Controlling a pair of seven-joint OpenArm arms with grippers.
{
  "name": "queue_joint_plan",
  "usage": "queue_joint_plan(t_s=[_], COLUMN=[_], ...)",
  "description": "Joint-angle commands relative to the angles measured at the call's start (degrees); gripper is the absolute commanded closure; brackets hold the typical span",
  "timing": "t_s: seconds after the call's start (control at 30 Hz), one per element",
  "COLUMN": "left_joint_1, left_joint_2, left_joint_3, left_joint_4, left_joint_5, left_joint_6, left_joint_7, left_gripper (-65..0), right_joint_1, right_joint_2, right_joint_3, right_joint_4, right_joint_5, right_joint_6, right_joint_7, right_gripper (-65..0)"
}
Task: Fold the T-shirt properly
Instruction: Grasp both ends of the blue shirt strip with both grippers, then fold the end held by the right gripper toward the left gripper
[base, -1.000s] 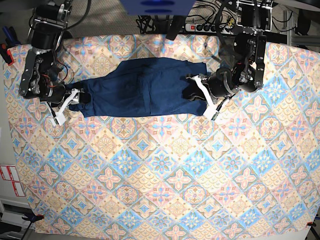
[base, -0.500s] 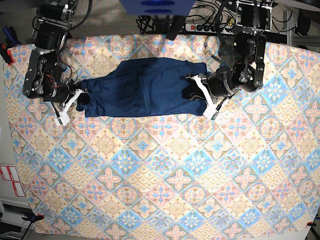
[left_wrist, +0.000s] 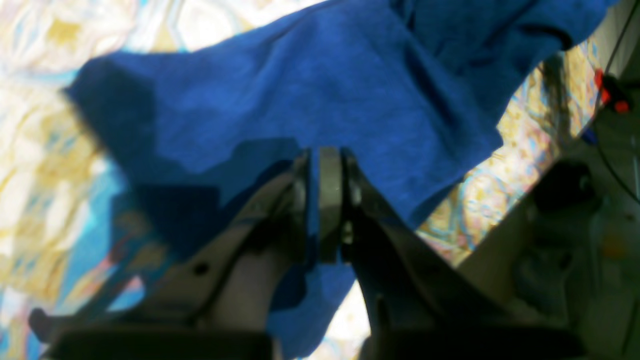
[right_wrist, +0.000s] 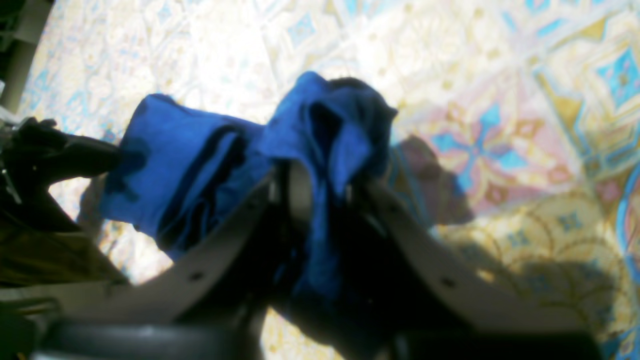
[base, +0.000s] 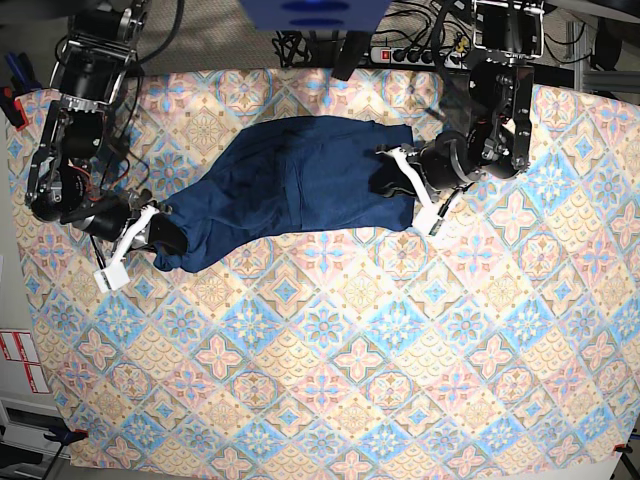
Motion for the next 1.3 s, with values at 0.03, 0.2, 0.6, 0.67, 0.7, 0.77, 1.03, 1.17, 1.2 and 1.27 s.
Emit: queue_joint_plan(t_s=[0.03, 0.2, 0.6, 0.67, 0.7, 0.77, 1.03, 1.17, 1.2, 1.27], left_joint_1=[0.63, 2.13, 5.65, 6.35, 6.35, 6.52, 8.81, 8.90, 8.90, 8.81], left_joint_2=[-0.28, -0.28, -0.28, -0.28, -0.28, -0.28, -0.28, -0.28, -0.28, -0.28], left_joint_3=[-2.54, -4.21, -10.46, -11.69, -11.95, -12.21, -12.30, -12.30, -12.30, -12.30], left_joint_4=[3.94, 6.58, 7.19, 7.28, 7.28, 7.28, 9.74, 11.41, 11.41, 11.33], left_joint_5=[-1.02, -1.02, -1.02, -1.02, -1.02, -1.02, -1.10, -1.10, -1.10, -1.10], left_joint_6=[-0.35, -0.35, -0.35, -0.35, -0.35, -0.35, -0.35, -0.35, -0.35, -0.35], left_joint_7=[-1.03, -0.95, -0.95, -0.95, -0.95, -0.95, -1.21, -1.12, -1.12, -1.12], left_gripper=[-1.7, -1.7, -1.7, -1.7, -1.7, -1.7, -1.6, -1.6, -1.6, -1.6], right_joint_1=[-0.29, -1.08, -1.34, 1.12, 2.09, 3.67, 9.56, 9.38, 9.38, 9.38], right_joint_2=[0.25, 0.07, -4.33, -5.65, -6.08, -6.79, -8.90, -9.07, -9.07, -8.90], right_joint_3=[-1.24, -9.86, -26.12, -28.23, -29.11, -30.69, -32.89, -33.51, -34.30, -35.79], right_joint_4=[4.11, 11.94, 19.94, 19.50, 19.23, 18.00, 8.59, 4.81, 4.02, 2.44], right_joint_5=[1.67, 1.67, 1.67, 1.67, 1.50, 1.50, 1.41, 1.41, 1.41, 1.41], right_joint_6=[0.52, 0.52, 0.52, 0.52, 0.52, 0.52, 0.52, 0.52, 0.52, 0.52], right_joint_7=[0.16, 0.07, -0.01, -0.01, 0.07, 0.34, 0.95, 5.79, 6.67, 8.16], right_gripper=[-0.7, -0.7, -0.9, -1.0, -1.0, -1.0, -1.1, -6.3, -9.3, -16.3])
